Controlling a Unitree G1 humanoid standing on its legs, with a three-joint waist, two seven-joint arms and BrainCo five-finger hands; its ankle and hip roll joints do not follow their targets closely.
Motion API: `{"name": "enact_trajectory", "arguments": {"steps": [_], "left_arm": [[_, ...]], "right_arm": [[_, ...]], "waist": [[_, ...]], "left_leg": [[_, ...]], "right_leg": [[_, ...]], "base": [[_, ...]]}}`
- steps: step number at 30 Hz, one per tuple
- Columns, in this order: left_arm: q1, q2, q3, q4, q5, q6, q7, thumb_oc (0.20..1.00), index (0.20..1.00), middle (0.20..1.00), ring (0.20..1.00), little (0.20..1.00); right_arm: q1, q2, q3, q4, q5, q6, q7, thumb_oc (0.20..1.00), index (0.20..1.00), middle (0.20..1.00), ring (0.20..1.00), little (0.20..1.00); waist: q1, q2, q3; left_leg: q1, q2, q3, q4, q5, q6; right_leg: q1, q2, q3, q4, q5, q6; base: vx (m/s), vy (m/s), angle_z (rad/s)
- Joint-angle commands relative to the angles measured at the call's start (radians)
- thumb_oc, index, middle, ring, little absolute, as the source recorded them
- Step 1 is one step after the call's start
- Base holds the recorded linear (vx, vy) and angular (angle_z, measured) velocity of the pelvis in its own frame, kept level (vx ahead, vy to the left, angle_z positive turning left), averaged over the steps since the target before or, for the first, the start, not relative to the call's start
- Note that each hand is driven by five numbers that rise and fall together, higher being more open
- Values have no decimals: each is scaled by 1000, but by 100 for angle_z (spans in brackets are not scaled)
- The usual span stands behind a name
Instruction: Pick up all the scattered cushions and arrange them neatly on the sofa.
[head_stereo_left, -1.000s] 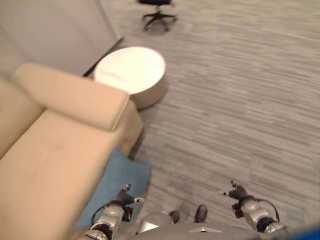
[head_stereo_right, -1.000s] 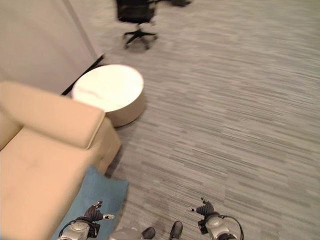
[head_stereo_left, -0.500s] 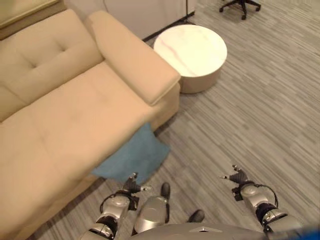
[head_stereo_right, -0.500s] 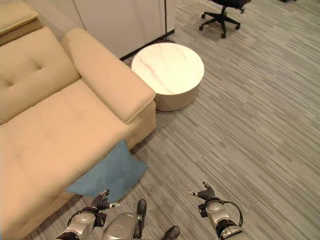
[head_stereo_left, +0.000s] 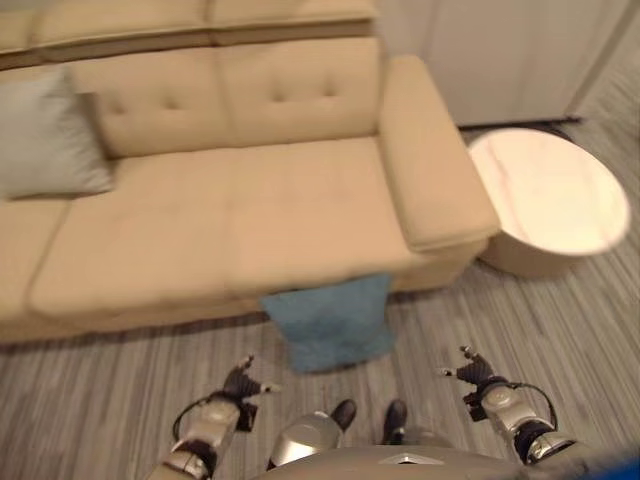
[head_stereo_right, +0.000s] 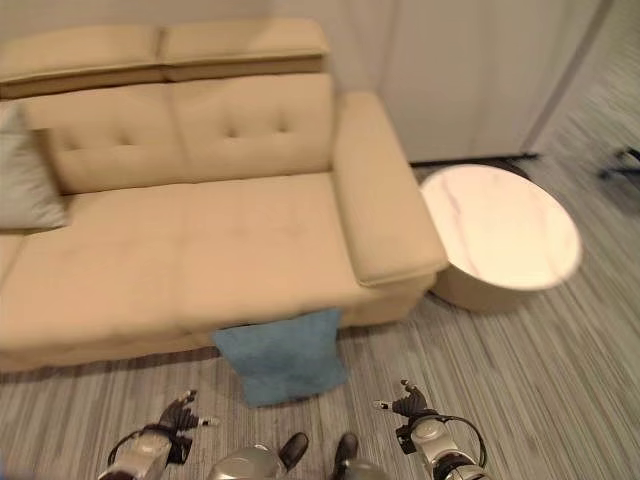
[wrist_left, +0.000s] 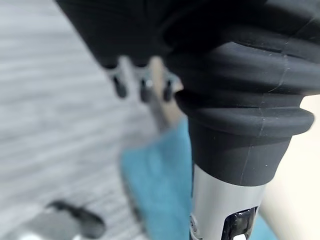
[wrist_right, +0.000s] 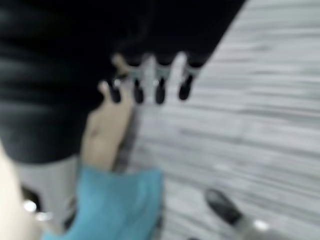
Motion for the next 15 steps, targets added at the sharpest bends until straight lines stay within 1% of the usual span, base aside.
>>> {"name": "enact_trajectory", "arguments": {"steps": [1, 2, 3, 4, 5, 6, 7, 10, 11, 12, 13, 14, 15], "left_arm": [[-64, -40, -13, 16, -16, -43, -7, 1000, 1000, 1000, 1000, 1000], [-59, -43, -10, 21, -15, -43, -8, 1000, 1000, 1000, 1000, 1000], [-56, -46, -8, 20, -13, -42, -8, 1000, 1000, 1000, 1000, 1000], [-48, -49, -4, 16, 2, -37, -14, 1000, 1000, 1000, 1000, 1000], [-45, -49, -5, 13, 8, -36, -17, 1000, 1000, 1000, 1000, 1000], [-41, -46, -5, 13, 19, -34, -21, 1000, 1000, 1000, 1000, 1000], [-41, -44, -3, 20, 28, -32, -24, 1000, 1000, 1000, 1000, 1000], [-29, -25, 13, 35, 34, -26, -28, 1000, 1000, 1000, 1000, 1000], [-27, 5, 27, 28, 27, -23, -31, 1000, 1000, 1000, 1000, 1000], [-27, 12, 30, 25, 25, -22, -33, 1000, 1000, 1000, 1000, 1000], [-29, 18, 33, 23, 24, -22, -31, 1000, 1000, 1000, 1000, 1000], [-30, 23, 34, 21, 24, -22, -31, 1000, 1000, 1000, 1000, 1000], [-32, 27, 36, 24, 27, -22, -32, 1000, 1000, 1000, 1000, 1000]], "right_arm": [[-2, -28, -29, -13, -1, -14, -9, 1000, 1000, 1000, 1000, 1000], [0, -32, -33, -12, -1, -16, -9, 1000, 1000, 1000, 1000, 1000], [2, -34, -36, -11, -2, -15, -7, 1000, 1000, 1000, 1000, 1000], [11, -34, -45, -8, 0, -13, -3, 1000, 1000, 1000, 1000, 1000], [14, -31, -46, -6, 1, -12, -2, 1000, 1000, 1000, 1000, 1000], [17, -28, -48, -2, 2, -12, 1, 1000, 1000, 1000, 1000, 1000], [16, -22, -49, 0, 2, -12, 2, 1000, 1000, 1000, 1000, 1000], [19, 0, -41, 6, -10, -10, 4, 1000, 1000, 1000, 1000, 1000], [11, 18, -24, -4, -29, -6, 11, 1000, 1000, 1000, 1000, 1000], [3, 23, -22, -7, -32, -5, 11, 1000, 1000, 1000, 1000, 1000], [-3, 27, -18, -10, -36, -4, 13, 1000, 1000, 1000, 1000, 1000], [-8, 31, -16, -13, -37, -4, 14, 1000, 1000, 1000, 1000, 1000], [-10, 34, -17, -17, -34, -8, 15, 1000, 1000, 1000, 1000, 1000]], "waist": [[-13, -38, 13], [-24, -38, 14], [-32, -40, 16], [-56, -47, 20], [-60, -50, 21], [-64, -53, 19], [-65, -54, 15], [-53, -71, -2], [-26, -74, 1], [-23, -69, 6], [-24, -65, 13], [-26, -59, 22], [-33, -54, 25]], "left_leg": [[-30, -40, 118, 60, -16, -29], [-49, -27, 185, 69, -15, -30], [-63, -14, 251, 78, -16, -30], [-75, 35, 449, 78, -21, -22], [-82, 43, 490, 88, -22, -22], [-77, 51, 514, 80, -24, -21], [-69, 54, 514, 68, -27, -19], [-39, 47, 477, 34, -32, -3], [-8, 44, 458, 13, -45, 29], [3, 47, 454, 10, -48, 38], [9, 47, 451, 12, -48, 47], [12, 47, 444, 12, -49, 57], [22, 48, 432, 4, -48, 60]], "right_leg": [[113, -29, 17, -80, -3, 132], [123, -39, -27, -90, -3, 132], [129, -47, -55, -97, -3, 133], [150, -62, -135, -115, 0, 139], [155, -65, -153, -118, 1, 139], [160, -67, -170, -117, -4, 136], [163, -68, -180, -110, -9, 135], [165, -69, -186, -69, -33, 133], [115, -93, -175, 93, -60, 145], [89, -105, -170, 155, -58, 157], [65, -118, -162, 214, -44, 170], [38, -122, -145, 276, -33, 183], [17, -112, -115, 310, -29, 190]], "base": [[58, -54, 94], [17, -40, 53], [-47, -34, 104], [-34, -31, 143], [-14, -23, 183], [31, 18, 174], [76, 40, 123], [132, 171, -14], [91, 318, -2], [80, 328, -20], [24, 175, -36], [40, 152, -29], [60, 128, -12]]}}
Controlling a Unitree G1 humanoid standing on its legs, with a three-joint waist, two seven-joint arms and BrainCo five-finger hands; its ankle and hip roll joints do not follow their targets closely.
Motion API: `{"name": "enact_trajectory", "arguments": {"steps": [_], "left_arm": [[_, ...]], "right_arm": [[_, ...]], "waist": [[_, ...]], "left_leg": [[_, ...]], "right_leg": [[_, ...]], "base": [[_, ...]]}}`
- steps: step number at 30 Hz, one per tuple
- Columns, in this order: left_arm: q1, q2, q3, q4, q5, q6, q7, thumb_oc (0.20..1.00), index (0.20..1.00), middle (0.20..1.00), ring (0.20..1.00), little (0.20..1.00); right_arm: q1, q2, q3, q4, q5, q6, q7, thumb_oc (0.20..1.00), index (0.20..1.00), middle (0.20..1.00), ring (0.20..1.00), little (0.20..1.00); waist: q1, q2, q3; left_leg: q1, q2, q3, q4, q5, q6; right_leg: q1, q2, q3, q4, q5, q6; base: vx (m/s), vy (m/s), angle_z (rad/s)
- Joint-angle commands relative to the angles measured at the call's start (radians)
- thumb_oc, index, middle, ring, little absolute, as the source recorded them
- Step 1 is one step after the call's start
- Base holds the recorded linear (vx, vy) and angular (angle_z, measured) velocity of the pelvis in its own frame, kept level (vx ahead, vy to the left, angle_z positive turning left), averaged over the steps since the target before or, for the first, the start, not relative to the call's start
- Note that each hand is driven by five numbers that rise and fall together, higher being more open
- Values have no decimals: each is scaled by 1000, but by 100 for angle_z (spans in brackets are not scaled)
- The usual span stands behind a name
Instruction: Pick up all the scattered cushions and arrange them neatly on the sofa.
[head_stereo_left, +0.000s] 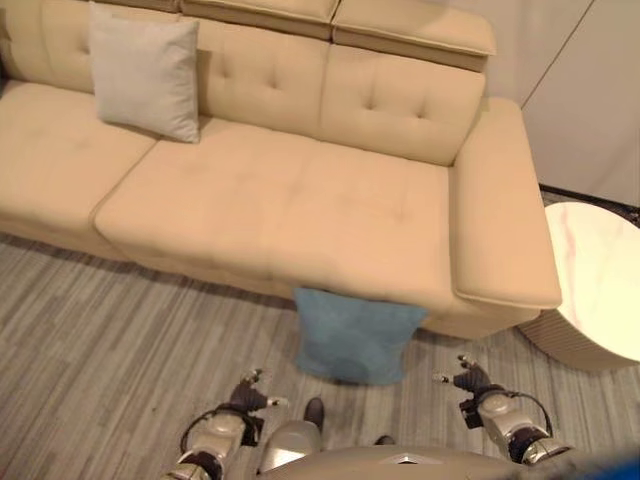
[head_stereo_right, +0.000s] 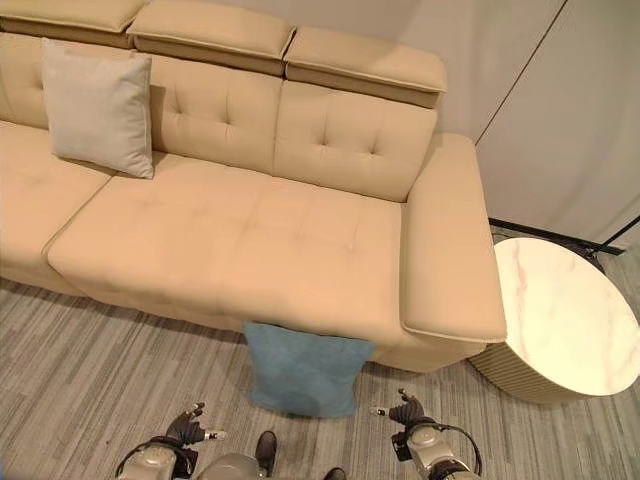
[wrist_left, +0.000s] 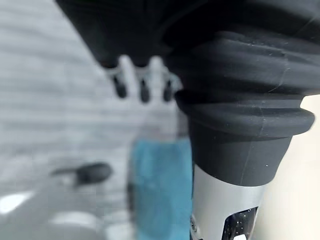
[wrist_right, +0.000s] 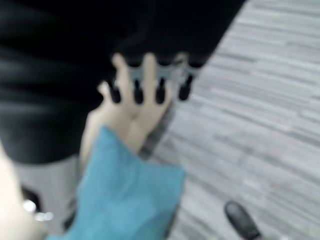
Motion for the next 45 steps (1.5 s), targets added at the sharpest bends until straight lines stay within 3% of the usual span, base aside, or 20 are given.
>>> {"name": "enact_trajectory", "arguments": {"steps": [1, 4, 6, 10, 15, 20, 22, 28, 39, 45], "left_arm": [[-20, -1, 33, 6, 17, -16, -10, 1000, 1000, 1000, 1000, 1000], [-15, -6, 30, 6, 17, -19, -10, 1000, 1000, 1000, 1000, 1000], [-20, -5, 28, 19, 22, -21, -4, 1000, 1000, 1000, 1000, 1000], [-25, -5, 37, 29, 17, -24, 4, 1000, 1000, 1000, 1000, 1000], [-34, 2, 66, 10, -12, -33, 23, 1000, 1000, 1000, 1000, 1000], [-49, 11, 64, -48, -39, -41, 30, 1000, 1000, 1000, 1000, 1000], [-44, 13, 71, -49, -46, -41, 35, 1000, 1000, 1000, 1000, 1000], [-54, 39, 107, -31, -75, -48, 56, 1000, 1000, 1000, 1000, 1000], [-50, 20, 121, -27, -102, -55, 68, 1000, 1000, 1000, 1000, 1000], [-82, 20, 151, -114, -227, -104, 135, 1000, 1000, 1000, 1000, 1000]], "right_arm": [[-25, -12, 16, -18, -16, -17, 4, 1000, 1000, 1000, 1000, 1000], [-15, -14, 14, -21, -10, -17, 2, 1000, 1000, 1000, 1000, 1000], [-4, -19, 10, -21, -4, -15, 5, 1000, 1000, 1000, 1000, 1000], [8, -21, 8, -11, -2, -16, 3, 1000, 1000, 1000, 1000, 1000], [19, -33, -1, -15, 15, -29, -7, 1000, 1000, 1000, 1000, 1000], [5, -38, 2, -28, 26, -37, -12, 1000, 1000, 1000, 1000, 1000], [6, -34, 5, -24, 26, -36, -14, 1000, 1000, 1000, 1000, 1000], [-31, -22, 17, -39, 32, -36, -17, 1000, 1000, 1000, 1000, 1000], [-11, -39, 10, -34, 48, -41, -30, 1000, 1000, 1000, 1000, 1000], [-56, -70, -30, -129, 90, -72, -98, 1000, 1000, 1000, 1000, 1000]], "waist": [[23, 30, 8], [-1, 33, 15], [-22, 19, 23], [-23, 5, 24], [-14, -18, 7], [-4, -29, 17], [4, -33, 18], [5, -28, 46], [6, -29, 57], [4, -27, 144]], "left_leg": [[-21, -16, -130, 57, -86, -19], [11, -24, -177, 30, -82, -23], [31, -37, -214, 23, -91, -27], [21, -47, -243, 34, -93, -37], [19, -34, -276, 33, -103, -71], [-7, -34, -270, 48, -111, -75], [-12, -37, -265, 50, -111, -69], [-58, -33, -239, 48, -94, -39], [-71, -34, -244, 68, -106, -66], [-239, -43, -246, 167, -104, -80]], "right_leg": [[-16, 40, 108, 48, 53, 91], [-42, 75, 198, -46, 42, 71], [-56, 85, 266, -164, 80, 63], [-38, 84, 255, -206, 99, 65], [33, 94, 182, -304, 96, 47], [59, 94, 161, -351, 104, 51], [54, 91, 173, -351, 110, 56], [-68, 81, 207, -194, 105, 73], [-24, 95, 172, -275, 81, 36], [-159, 80, 140, -204, 67, 22]], "base": [[106, 95, 2], [122, 23, 14], [172, -39, 34], [141, -71, 54], [191, -102, 40], [46, 0, 16], [-41, 99, -6], [-91, 63, -53], [73, -37, 2], [-106, -41, 18]]}}
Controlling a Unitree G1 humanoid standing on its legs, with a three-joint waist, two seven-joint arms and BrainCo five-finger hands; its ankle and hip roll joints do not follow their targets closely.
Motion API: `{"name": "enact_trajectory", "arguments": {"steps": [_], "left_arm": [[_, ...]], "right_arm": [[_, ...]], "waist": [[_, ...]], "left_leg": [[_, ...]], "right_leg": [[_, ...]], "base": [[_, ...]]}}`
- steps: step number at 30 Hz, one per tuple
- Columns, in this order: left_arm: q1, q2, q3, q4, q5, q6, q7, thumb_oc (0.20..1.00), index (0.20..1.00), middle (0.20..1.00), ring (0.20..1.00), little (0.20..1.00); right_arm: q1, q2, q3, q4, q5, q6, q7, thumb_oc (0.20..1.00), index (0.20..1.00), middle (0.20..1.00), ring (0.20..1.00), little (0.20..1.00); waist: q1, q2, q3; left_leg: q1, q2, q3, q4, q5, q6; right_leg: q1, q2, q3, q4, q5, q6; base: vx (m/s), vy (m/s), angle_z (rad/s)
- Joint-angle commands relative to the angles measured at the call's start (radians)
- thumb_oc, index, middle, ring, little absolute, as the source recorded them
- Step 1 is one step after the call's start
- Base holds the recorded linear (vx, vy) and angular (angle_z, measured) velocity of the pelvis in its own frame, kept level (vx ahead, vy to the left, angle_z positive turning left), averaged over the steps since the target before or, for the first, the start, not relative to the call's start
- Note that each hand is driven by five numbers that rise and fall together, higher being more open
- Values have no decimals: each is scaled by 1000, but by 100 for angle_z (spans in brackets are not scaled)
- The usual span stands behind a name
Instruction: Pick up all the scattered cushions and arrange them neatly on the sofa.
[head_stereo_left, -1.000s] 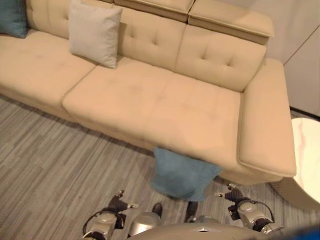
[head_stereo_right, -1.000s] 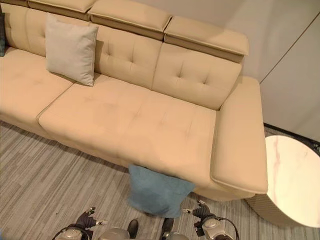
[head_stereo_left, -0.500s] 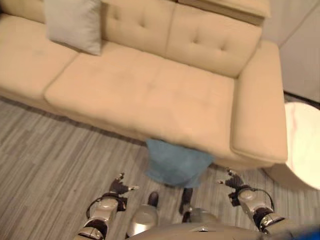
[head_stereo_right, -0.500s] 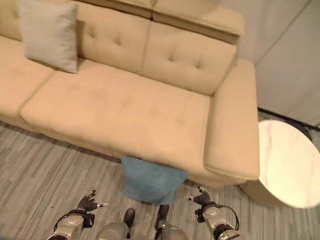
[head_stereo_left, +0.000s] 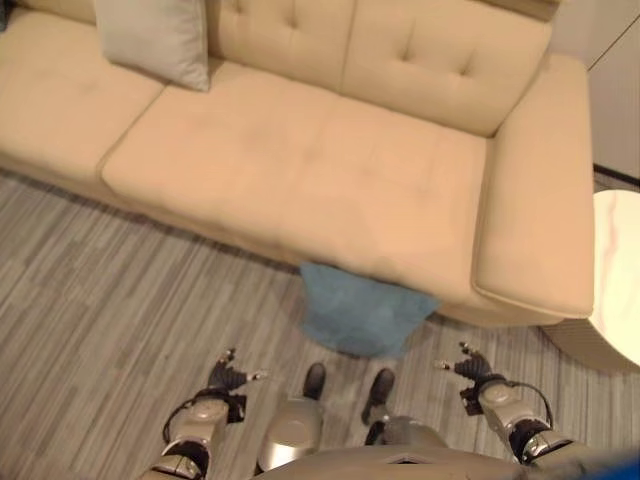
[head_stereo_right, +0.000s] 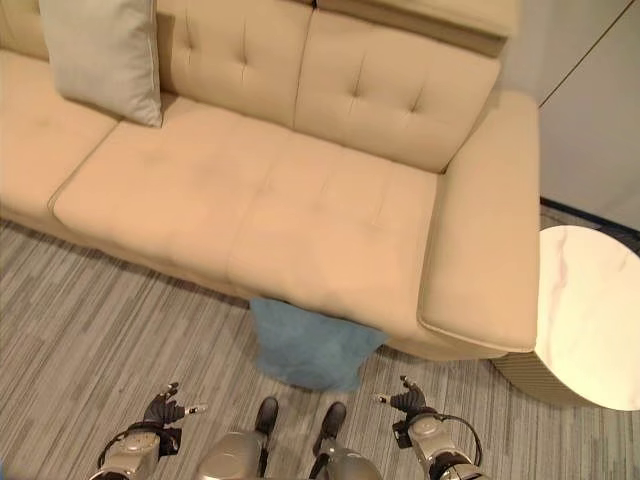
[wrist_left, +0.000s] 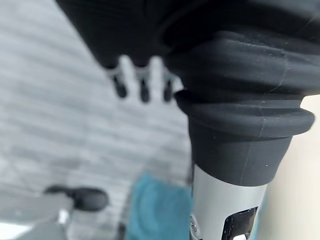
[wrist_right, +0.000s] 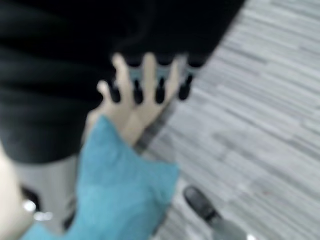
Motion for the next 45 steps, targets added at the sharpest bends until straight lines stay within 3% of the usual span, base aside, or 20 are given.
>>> {"name": "enact_trajectory", "arguments": {"steps": [1, 2, 12, 19, 24, 32, 37, 45], "left_arm": [[-67, -9, 36, -61, -120, -81, 69, 1000, 1000, 1000, 1000, 1000], [-83, -8, 38, -78, -151, -95, 87, 1000, 1000, 1000, 1000, 1000], [-233, -1, 8, -183, -216, -140, 183, 1000, 1000, 1000, 1000, 1000], [-344, -10, -21, -260, -219, -139, 250, 1000, 1000, 1000, 1000, 1000], [-370, -12, -37, -288, -204, -134, 274, 1000, 1000, 1000, 1000, 1000], [-416, 3, -63, -320, -204, -131, 275, 1000, 1000, 1000, 1000, 1000], [-465, 25, -67, -321, -231, -134, 260, 1000, 1000, 1000, 1000, 1000], [-545, 81, -86, -330, -251, -144, 243, 1000, 1000, 1000, 1000, 1000]], "right_arm": [[-45, -60, -20, -108, 49, -44, -79, 1000, 1000, 1000, 1000, 1000], [-69, -78, -31, -145, 57, -52, -105, 1000, 1000, 1000, 1000, 1000], [-222, -132, -122, -284, 120, -91, -259, 1000, 1000, 1000, 1000, 1000], [-272, -129, -172, -373, 129, -121, -346, 1000, 1000, 1000, 1000, 1000], [-270, -124, -174, -402, 118, -131, -370, 1000, 1000, 1000, 1000, 1000], [-273, -120, -159, -386, 186, -149, -319, 1000, 1000, 1000, 1000, 1000], [-335, -134, -129, -334, 294, -158, -244, 1000, 1000, 1000, 1000, 1000], [-479, -185, -60, -328, 310, -159, -217, 1000, 1000, 1000, 1000, 1000]], "waist": [[12, -5, 53], [11, 4, 63], [-51, 24, 112], [-117, 36, 113], [-138, 37, 113], [-163, 35, 126], [-167, 31, 134], [-172, 32, 125]], "left_leg": [[-97, -51, -62, 69, -42, -34], [-142, -44, -61, 101, -73, -43], [-448, -44, -48, 251, -95, -40], [-690, -49, -32, 410, -148, -16], [-765, -46, -21, 483, -179, -2], [-852, -52, -11, 542, -194, 10], [-936, -59, -6, 589, -197, 11], [-1079, -51, 2, 662, -200, 7]], "right_leg": [[-128, -57, -5, 240, -138, 86], [-184, -62, 2, 296, -175, 87], [-508, -112, 23, 492, -217, 81], [-754, -121, 76, 636, -245, 82], [-831, -119, 97, 689, -252, 87], [-922, -120, 124, 727, -241, 91], [-1003, -126, 137, 763, -237, 86], [-1147, -126, 157, 824, -236, 84]], "base": [[-128, 6, 3], [-69, 7, 0], [-62, 12, 11], [5, 25, -5], [13, 50, -16], [-5, 22, -9], [-8, 2, 0], [11, 3, 0]]}}
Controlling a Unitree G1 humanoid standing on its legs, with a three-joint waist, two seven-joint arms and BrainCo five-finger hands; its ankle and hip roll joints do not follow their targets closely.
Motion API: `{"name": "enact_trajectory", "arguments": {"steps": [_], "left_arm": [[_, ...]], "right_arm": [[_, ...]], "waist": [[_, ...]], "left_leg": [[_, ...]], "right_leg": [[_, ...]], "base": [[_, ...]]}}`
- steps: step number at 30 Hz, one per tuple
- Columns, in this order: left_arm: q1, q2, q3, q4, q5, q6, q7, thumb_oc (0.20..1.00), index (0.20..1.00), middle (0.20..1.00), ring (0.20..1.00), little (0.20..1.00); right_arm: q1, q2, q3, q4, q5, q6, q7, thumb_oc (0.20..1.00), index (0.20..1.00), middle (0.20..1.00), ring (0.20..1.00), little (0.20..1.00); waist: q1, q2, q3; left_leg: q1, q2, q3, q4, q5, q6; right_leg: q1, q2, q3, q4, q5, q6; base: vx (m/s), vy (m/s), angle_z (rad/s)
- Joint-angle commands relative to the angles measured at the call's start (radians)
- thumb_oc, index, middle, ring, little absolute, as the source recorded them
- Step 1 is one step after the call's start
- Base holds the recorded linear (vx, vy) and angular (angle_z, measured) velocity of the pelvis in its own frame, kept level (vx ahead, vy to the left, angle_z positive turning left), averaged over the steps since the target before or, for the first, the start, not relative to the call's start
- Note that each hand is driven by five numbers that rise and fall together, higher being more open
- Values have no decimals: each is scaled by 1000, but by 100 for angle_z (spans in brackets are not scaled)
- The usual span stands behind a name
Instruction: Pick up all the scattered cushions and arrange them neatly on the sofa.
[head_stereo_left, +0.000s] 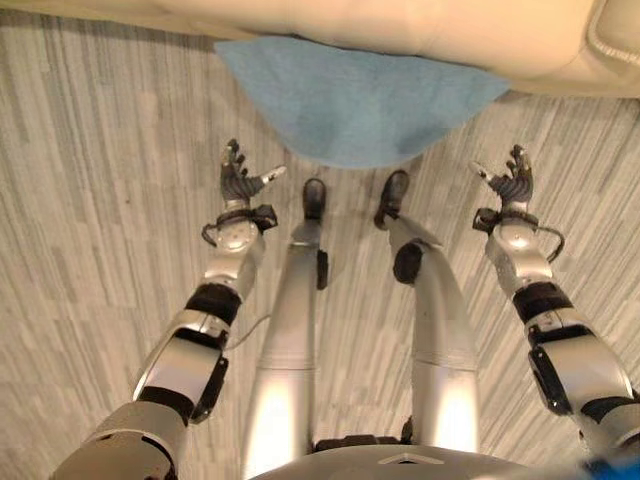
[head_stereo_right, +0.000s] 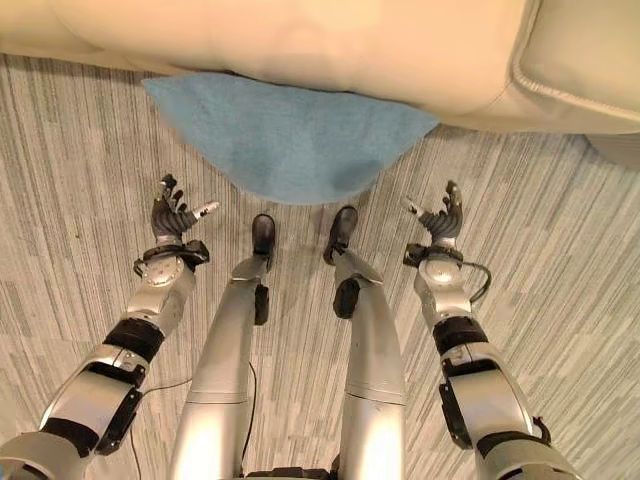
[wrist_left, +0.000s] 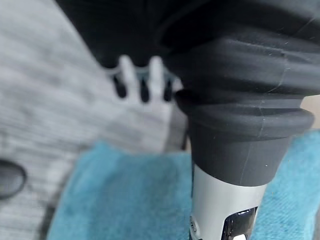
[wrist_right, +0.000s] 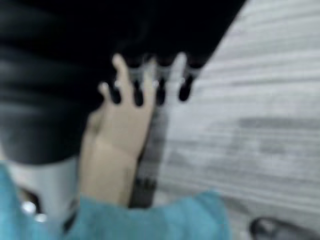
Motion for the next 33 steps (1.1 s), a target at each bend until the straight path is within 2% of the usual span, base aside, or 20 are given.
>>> {"name": "enact_trajectory", "arguments": {"steps": [1, 4, 9, 19, 25, 27, 28, 30, 31, 32, 33], "left_arm": [[44, 21, -7, -24, -2, -35, 3, 1000, 1000, 1000, 1000, 1000], [18, 38, -13, -23, -2, -40, 0, 1000, 1000, 1000, 1000, 1000], [-101, 115, -63, -18, -21, -47, -28, 1000, 1000, 1000, 1000, 1000], [-271, 145, -142, -55, -63, -68, -51, 1000, 1000, 1000, 1000, 1000], [-339, 92, -174, -72, -70, -85, -34, 1000, 1000, 1000, 1000, 1000], [-367, 34, -160, -76, -128, -106, -16, 1000, 1000, 1000, 1000, 1000], [-367, 34, -160, -75, -129, -106, -16, 1000, 1000, 1000, 1000, 1000], [-379, 3, -146, -83, -168, -129, -7, 1000, 1000, 1000, 1000, 1000], [-380, -12, -132, -94, -190, -146, -3, 451, 451, 451, 451, 451], [-378, -12, -132, -94, -190, -147, -3, 200, 200, 200, 200, 200], [-379, -18, -127, -101, -195, -151, -5, 200, 200, 200, 200, 200]], "right_arm": [[44, -39, 38, -46, 16, -41, -1, 1000, 1000, 1000, 1000, 1000], [12, -45, 47, -50, 20, -44, 0, 1000, 1000, 1000, 1000, 1000], [-92, -76, 95, -85, 51, -65, 23, 1000, 1000, 1000, 1000, 1000], [-257, -47, 229, -164, 75, -81, 75, 1000, 1000, 1000, 1000, 1000], [-355, 36, 342, -188, 109, -83, 144, 1000, 1000, 1000, 1000, 1000], [-410, 122, 379, -187, 155, -88, 177, 1000, 1000, 1000, 1000, 1000], [-411, 123, 380, -186, 156, -88, 178, 1000, 1000, 1000, 1000, 1000], [-424, 194, 385, -195, 195, -107, 191, 1000, 1000, 1000, 1000, 1000], [-424, 221, 383, -209, 208, -118, 194, 253, 253, 253, 253, 253], [-423, 221, 383, -209, 208, -118, 194, 200, 200, 200, 200, 200], [-421, 236, 379, -213, 216, -128, 198, 200, 200, 200, 200, 200]], "waist": [[-2, 37, -83], [-5, 37, -88], [-16, 39, -81], [-24, 39, -61], [-14, 42, -59], [-4, 48, -56], [-5, 48, -56], [0, 52, -60], [0, 52, -65], [-1, 52, -66], [0, 52, -71]], "left_leg": [[4, -13, -76, 32, -98, -4], [-27, -12, -75, 49, -99, -3], [-97, -7, -69, 102, -106, -7], [-196, -7, -62, 184, -110, -12], [-221, -15, -58, 214, -108, -11], [-227, -18, -61, 224, -106, -10], [-228, -18, -61, 225, -106, -10], [-231, -19, -63, 225, -103, -13], [-231, -21, -65, 224, -103, -14], [-231, -21, -66, 224, -102, -14], [-232, -22, -65, 225, -102, -14]], "right_leg": [[17, 0, 32, 70, -97, 132], [-14, 4, 36, 85, -96, 134], [-84, 8, 46, 122, -96, 141], [-173, 16, 57, 176, -82, 148], [-200, 21, 62, 197, -75, 148], [-201, 23, 63, 194, -73, 148], [-201, 23, 63, 194, -73, 148], [-201, 24, 64, 193, -75, 146], [-201, 24, 63, 192, -73, 146], [-201, 24, 63, 192, -73, 146], [-201, 27, 64, 192, -73, 144]], "base": [[39, 12, -2], [30, 7, -2], [49, 28, -6], [34, 34, -6], [11, 28, -3], [5, 32, -4], [6, 14, -5], [0, 0, 0], [0, 0, 0], [0, 0, 0], [0, 0, 0]]}}
